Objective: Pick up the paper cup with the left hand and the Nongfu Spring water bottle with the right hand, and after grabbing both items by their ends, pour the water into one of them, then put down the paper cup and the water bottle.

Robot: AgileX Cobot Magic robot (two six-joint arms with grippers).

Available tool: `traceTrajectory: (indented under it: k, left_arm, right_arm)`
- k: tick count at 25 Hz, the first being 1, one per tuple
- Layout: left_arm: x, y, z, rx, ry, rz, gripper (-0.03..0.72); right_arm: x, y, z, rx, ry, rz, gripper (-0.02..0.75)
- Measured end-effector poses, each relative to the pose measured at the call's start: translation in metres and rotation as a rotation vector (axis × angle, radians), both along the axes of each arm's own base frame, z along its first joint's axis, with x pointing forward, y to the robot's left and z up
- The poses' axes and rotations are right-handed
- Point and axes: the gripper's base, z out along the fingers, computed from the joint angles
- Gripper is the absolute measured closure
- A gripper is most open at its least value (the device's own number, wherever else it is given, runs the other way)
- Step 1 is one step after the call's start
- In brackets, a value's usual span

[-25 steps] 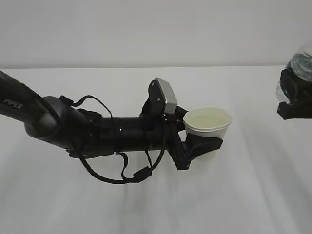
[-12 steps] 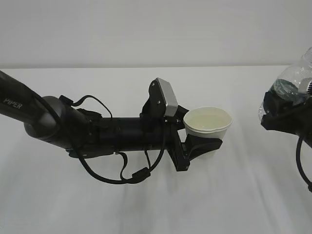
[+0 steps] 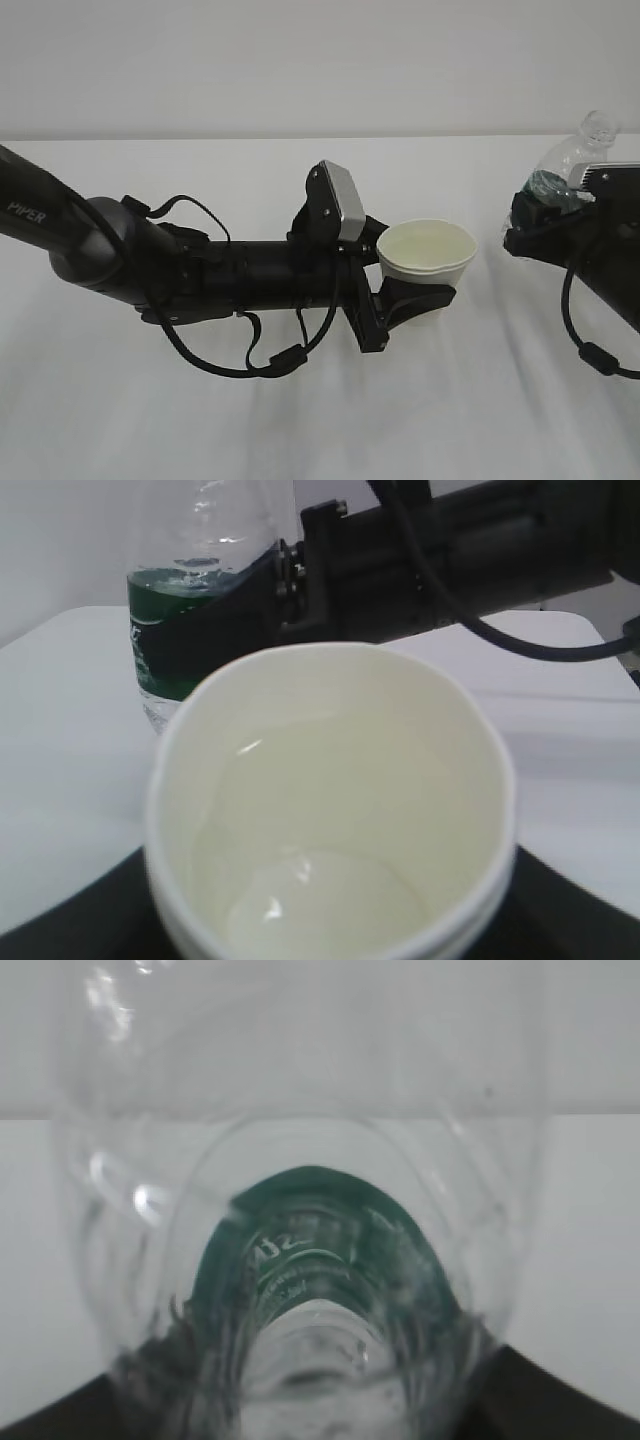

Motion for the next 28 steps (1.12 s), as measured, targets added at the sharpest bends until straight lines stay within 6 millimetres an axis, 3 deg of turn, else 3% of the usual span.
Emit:
traceTrajectory:
  k: [11,21,28]
  left_arm:
    - [0.001,0.001,0.000,0.000,-0.001,0.005,0.216]
    - [0.003,0.004,0.000,0.000,-0.001,0.011,0.216]
    - [0.004,0.004,0.000,0.002,-0.001,0.012,0.216]
  right_arm:
    - [0.023,0.001,0.000,0.007,-0.033,-0.004,0.381]
    - [0.042,0.002,0.000,-0.007,0.060,-0.018,0.381]
    - [0.046,0.002,0.000,-0.013,0.086,-0.017,0.381]
